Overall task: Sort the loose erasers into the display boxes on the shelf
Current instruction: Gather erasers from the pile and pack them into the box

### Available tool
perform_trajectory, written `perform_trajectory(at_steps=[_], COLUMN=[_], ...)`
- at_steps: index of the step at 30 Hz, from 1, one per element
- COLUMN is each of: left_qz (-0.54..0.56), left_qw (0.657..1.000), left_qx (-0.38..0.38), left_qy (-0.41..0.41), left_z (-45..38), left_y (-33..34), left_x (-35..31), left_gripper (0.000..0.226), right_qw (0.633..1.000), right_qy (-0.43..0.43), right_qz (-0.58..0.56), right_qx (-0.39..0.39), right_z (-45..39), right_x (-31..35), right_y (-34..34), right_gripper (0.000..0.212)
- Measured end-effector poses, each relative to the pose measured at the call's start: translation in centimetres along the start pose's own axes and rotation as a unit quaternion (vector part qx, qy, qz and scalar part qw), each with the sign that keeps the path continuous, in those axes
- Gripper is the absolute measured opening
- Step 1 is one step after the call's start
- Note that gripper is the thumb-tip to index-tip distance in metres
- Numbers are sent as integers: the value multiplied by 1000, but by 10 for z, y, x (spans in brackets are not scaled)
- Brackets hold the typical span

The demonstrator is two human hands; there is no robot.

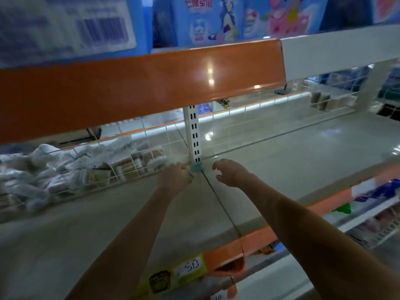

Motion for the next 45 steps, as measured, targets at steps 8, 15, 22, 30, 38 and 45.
perform_trajectory(at_steps=[8,15,22,30,38,45], left_qz=[-41,0,102,334,538,567], left_qw=[998,995,986,918,793,769], left_qx=[24,0,-37,-124,-199,-230], left_qy=[-34,-95,-129,-171,-206,-185], left_z=[-25,-31,-24,18,67,100], left_y=[18,33,40,24,23,20], left_x=[0,10,24,4,-36,-61], left_gripper=[58,41,34,24,20,24], right_qw=[997,998,988,952,903,784], right_qy=[-48,-50,-140,-180,-186,-131], right_qz=[-63,-35,-39,-243,-387,-590], right_qx=[14,-19,-59,-41,-9,138], right_z=[-44,-66,-66,-35,22,60], right_x=[24,26,28,-5,-24,-36], right_y=[14,33,29,6,-12,-15], right_gripper=[35,42,32,23,22,31])
Point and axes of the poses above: each hand's wrist, its own z-axis away from the middle knuckle, its own y-axis out of the palm, x = y × z, the point moved 8 cm from there along -z, towards the middle knuckle, and after that the axes turned 15 degrees about y, right-handed, at the moved point
